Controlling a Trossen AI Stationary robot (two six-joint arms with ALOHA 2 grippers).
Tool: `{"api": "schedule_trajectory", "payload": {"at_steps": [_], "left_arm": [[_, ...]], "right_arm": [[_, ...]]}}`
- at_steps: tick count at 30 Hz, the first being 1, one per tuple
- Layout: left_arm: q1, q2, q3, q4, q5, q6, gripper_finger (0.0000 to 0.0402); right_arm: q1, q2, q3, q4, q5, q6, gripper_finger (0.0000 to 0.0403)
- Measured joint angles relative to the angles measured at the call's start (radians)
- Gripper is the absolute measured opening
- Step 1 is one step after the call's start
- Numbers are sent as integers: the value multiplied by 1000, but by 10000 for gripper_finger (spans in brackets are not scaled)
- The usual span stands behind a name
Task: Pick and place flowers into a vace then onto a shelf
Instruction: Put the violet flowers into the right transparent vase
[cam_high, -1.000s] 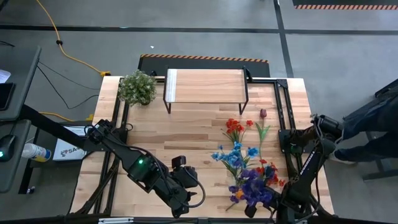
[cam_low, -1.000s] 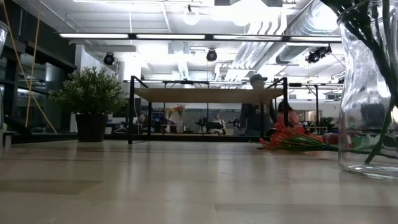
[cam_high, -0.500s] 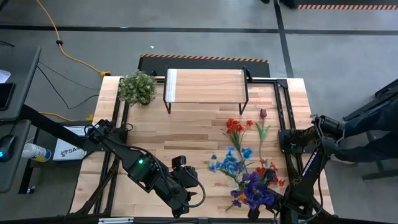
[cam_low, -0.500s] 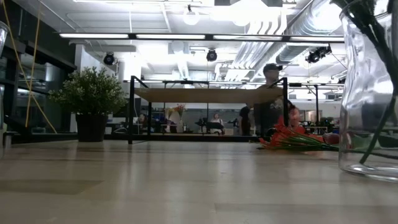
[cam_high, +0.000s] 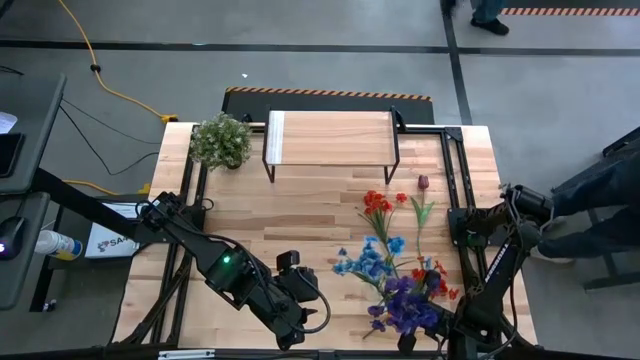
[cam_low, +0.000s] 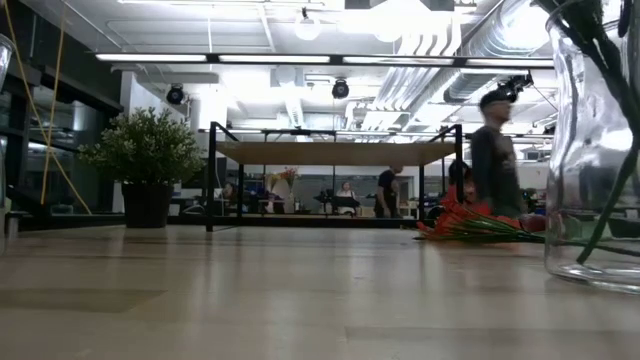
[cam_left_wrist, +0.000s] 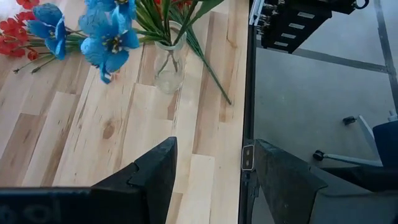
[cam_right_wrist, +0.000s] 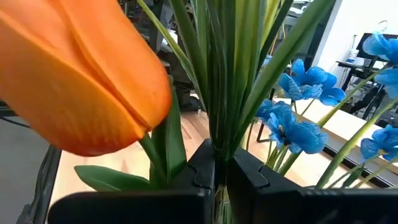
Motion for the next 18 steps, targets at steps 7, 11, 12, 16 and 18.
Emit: {"api": "schedule_trajectory", "payload": {"at_steps": [7,11,12,16,18], "left_arm": [[0,0,0,0,0,1,246],[0,0,0,0,0,4,246],[0,0,0,0,0,4,246],[0,0,0,0,0,4,246],[0,0,0,0,0,4,246]], "right_arm": [[0,0,0,-1,10,-8,21],[0,0,0,-1,9,-9,37],[0,0,0,-1,10,-9,41],[0,0,0,-1,9,-10,57],[0,0,0,-1,8,-16,63]]}}
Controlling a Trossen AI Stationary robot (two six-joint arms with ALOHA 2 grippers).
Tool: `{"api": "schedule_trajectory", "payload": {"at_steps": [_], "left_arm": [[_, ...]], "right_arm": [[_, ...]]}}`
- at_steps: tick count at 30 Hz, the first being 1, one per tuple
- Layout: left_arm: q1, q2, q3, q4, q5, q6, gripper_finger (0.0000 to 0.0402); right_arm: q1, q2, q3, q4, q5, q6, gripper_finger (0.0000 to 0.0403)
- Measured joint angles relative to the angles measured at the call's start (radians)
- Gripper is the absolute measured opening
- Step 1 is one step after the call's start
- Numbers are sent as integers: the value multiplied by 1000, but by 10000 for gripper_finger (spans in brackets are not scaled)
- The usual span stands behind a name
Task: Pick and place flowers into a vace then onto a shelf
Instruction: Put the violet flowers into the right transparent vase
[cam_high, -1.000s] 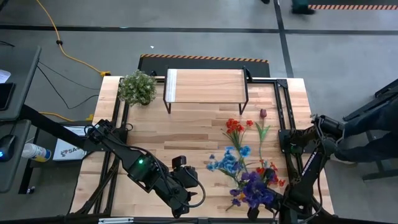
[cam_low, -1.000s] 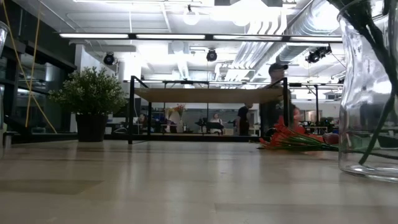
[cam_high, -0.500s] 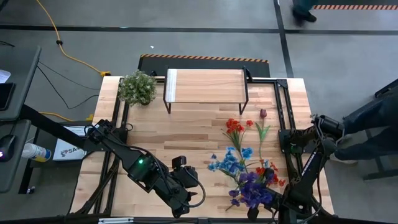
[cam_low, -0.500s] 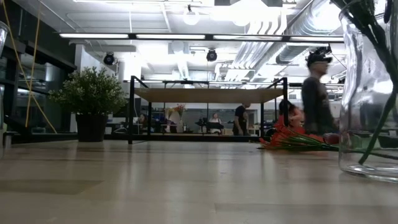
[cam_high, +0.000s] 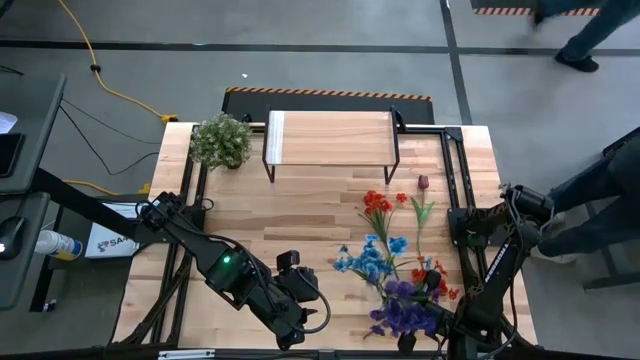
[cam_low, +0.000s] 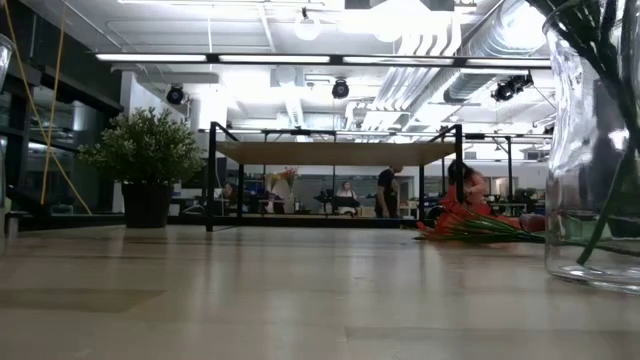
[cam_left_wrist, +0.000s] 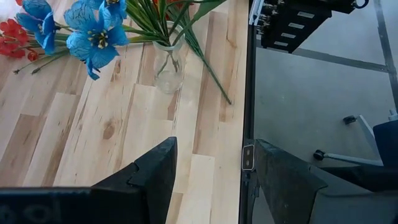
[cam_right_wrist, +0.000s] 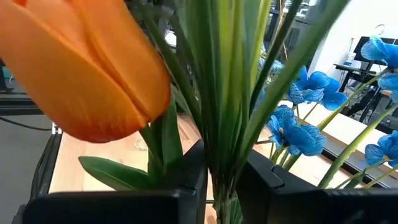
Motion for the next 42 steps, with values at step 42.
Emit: {"api": "schedule_trajectory", "payload": {"at_steps": [42], "left_arm": [[0,0,0,-2,0,8,246]], "right_arm": [[7,-26,1,13,2,-32,202]]}}
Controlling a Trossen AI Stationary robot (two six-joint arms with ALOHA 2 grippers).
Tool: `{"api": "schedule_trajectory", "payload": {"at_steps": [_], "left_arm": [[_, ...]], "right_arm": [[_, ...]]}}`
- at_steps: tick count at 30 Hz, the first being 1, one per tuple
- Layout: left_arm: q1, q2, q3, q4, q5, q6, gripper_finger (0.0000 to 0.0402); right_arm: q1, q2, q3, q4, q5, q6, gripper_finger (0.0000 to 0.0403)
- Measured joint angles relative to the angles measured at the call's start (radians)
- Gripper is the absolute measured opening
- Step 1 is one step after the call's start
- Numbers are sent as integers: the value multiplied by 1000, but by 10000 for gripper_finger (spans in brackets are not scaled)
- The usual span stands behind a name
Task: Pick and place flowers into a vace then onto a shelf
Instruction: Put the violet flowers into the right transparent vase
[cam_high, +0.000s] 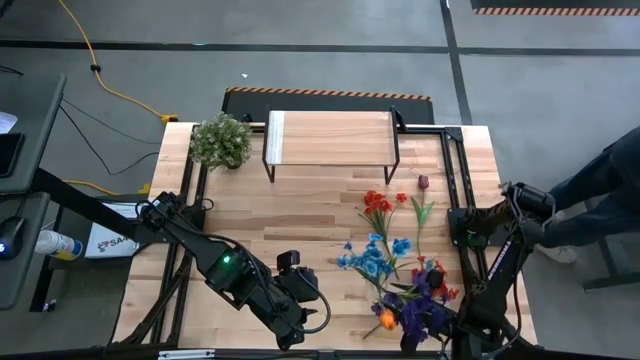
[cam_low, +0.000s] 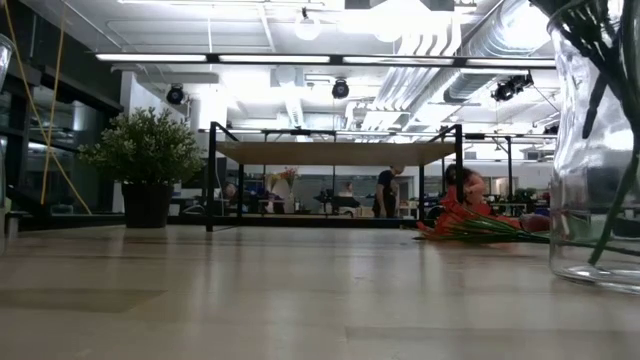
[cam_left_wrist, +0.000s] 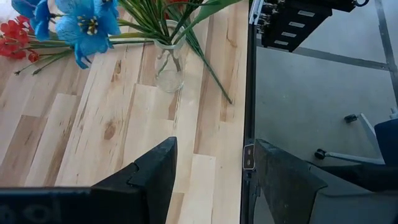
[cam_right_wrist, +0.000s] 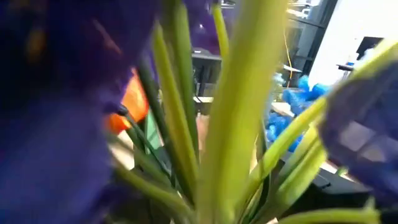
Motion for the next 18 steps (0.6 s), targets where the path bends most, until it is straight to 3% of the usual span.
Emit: {"api": "schedule_trajectory", "payload": {"at_steps": [18], "left_arm": [[0,0,0,-1,-5,0,246]], "right_arm": [[-1,-55,0,-3,-27,-24,206]]}}
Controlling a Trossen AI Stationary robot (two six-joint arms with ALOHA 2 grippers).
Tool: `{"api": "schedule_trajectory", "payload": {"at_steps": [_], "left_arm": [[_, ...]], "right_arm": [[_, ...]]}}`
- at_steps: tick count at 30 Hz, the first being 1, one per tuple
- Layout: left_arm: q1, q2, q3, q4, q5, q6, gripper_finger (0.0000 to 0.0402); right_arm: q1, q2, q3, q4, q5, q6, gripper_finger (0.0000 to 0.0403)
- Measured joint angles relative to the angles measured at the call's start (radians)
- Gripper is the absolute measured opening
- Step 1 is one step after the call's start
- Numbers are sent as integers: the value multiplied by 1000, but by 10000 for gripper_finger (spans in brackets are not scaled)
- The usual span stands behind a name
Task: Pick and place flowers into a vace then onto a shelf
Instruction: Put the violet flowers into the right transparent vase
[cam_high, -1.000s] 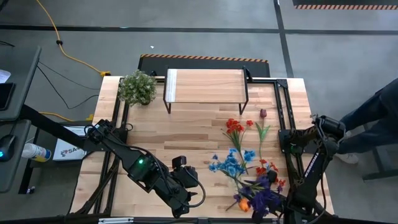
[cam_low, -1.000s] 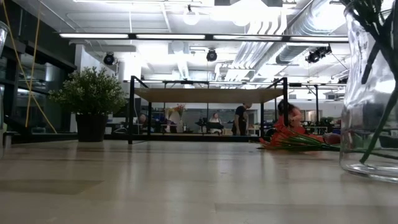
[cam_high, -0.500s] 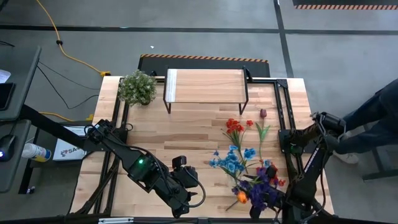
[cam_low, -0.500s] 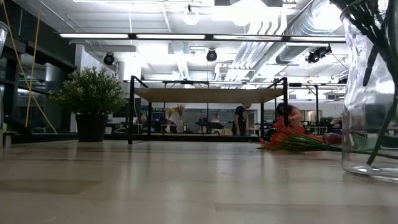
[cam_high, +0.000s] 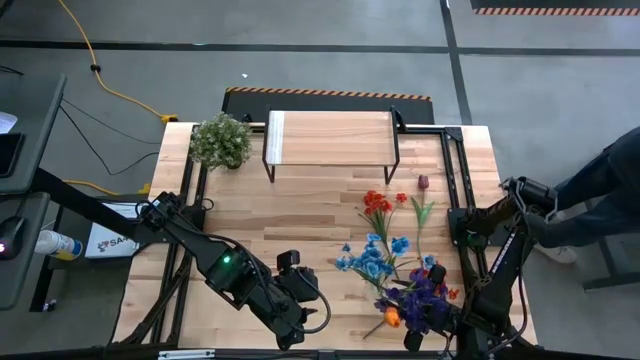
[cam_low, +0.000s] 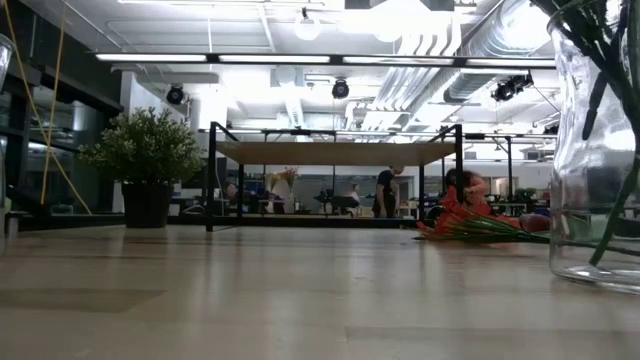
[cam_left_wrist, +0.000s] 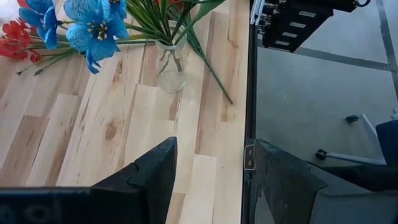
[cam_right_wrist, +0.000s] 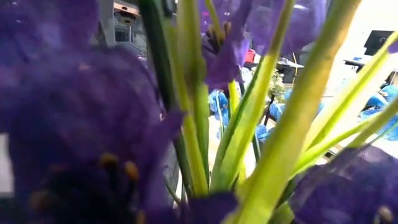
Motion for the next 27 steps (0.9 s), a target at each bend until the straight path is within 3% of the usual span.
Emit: {"api": "schedule_trajectory", "payload": {"at_steps": [27], "left_arm": [[0,0,0,0,-2,0,246]], "right_arm": [[1,0,0,0,-35,-51,192]]}}
